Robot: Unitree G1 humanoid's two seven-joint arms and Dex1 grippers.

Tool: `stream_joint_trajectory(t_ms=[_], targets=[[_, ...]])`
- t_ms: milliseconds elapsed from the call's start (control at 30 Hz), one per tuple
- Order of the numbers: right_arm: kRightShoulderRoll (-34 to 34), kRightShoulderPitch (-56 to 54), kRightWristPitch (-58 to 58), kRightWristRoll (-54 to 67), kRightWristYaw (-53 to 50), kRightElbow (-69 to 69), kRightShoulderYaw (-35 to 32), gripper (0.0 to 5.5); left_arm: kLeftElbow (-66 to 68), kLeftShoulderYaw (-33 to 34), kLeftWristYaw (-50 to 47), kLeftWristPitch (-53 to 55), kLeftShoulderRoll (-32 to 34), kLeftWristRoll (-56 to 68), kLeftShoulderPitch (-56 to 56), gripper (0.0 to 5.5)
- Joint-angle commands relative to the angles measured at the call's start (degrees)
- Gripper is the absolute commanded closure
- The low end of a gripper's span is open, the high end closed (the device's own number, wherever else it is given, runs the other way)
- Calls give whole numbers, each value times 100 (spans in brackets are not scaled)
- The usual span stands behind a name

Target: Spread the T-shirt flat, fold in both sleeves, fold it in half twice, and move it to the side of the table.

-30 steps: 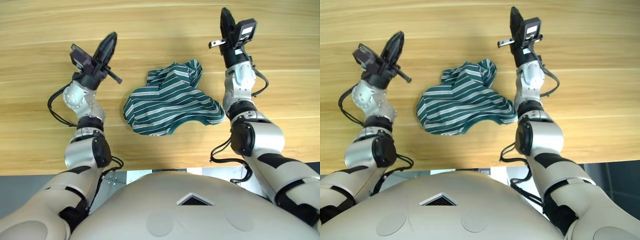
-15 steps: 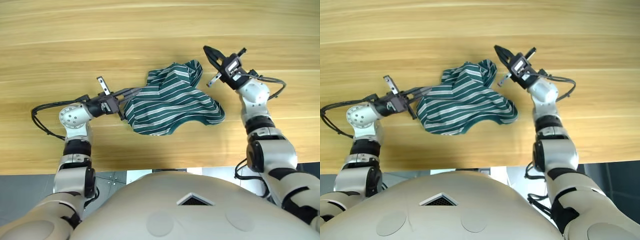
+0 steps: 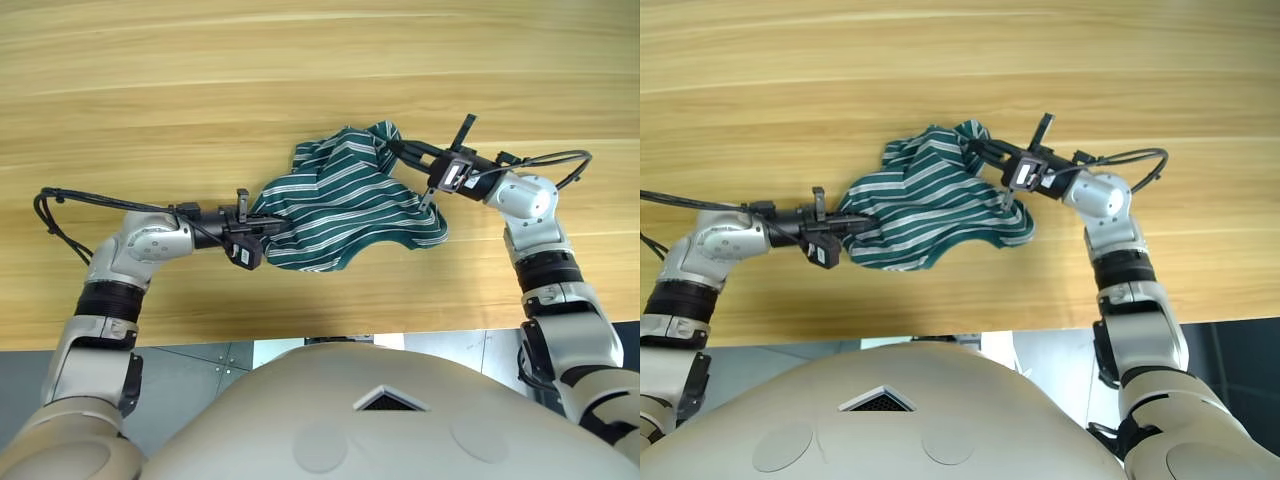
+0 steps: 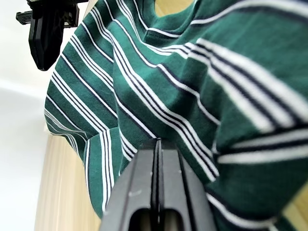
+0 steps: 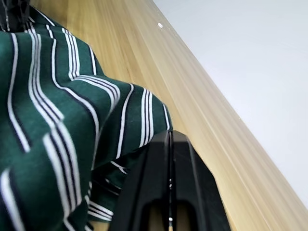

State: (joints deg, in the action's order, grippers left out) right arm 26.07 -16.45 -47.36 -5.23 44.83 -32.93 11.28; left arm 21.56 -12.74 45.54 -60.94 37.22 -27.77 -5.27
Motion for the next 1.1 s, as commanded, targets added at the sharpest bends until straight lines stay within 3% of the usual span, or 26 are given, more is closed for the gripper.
stream_joint_trajectory(t_ms=[33, 333, 567, 667, 767, 900, 1100], targets=[[111, 106, 336, -566, 287, 247, 595, 547, 201, -692, 116, 513, 781, -1587, 396, 550], [664, 404, 671, -1296, 631, 201, 1316, 547, 703, -1039, -1151, 1267, 1716, -3065, -741, 550], [1043, 453, 1024, -893, 177, 76, 853, 547, 2664, -2104, -2743, 2165, 1735, -4202, -1692, 550], [1012, 156, 1066, -907, -268, -303, 652, 547, 2650, -2242, -2759, 1697, 1486, -3539, -1395, 550], [809, -63, 1017, -965, -573, -466, 649, 547, 1614, -2307, -2210, 1046, 1416, -2266, -765, 550], [726, -154, 947, -1005, -708, -488, 703, 547, 487, -2421, -1755, 950, 1621, -1239, -365, 550], [654, -93, 901, -934, -704, -391, 706, 547, -104, -1822, -1717, 1285, 1804, -767, -668, 550]])
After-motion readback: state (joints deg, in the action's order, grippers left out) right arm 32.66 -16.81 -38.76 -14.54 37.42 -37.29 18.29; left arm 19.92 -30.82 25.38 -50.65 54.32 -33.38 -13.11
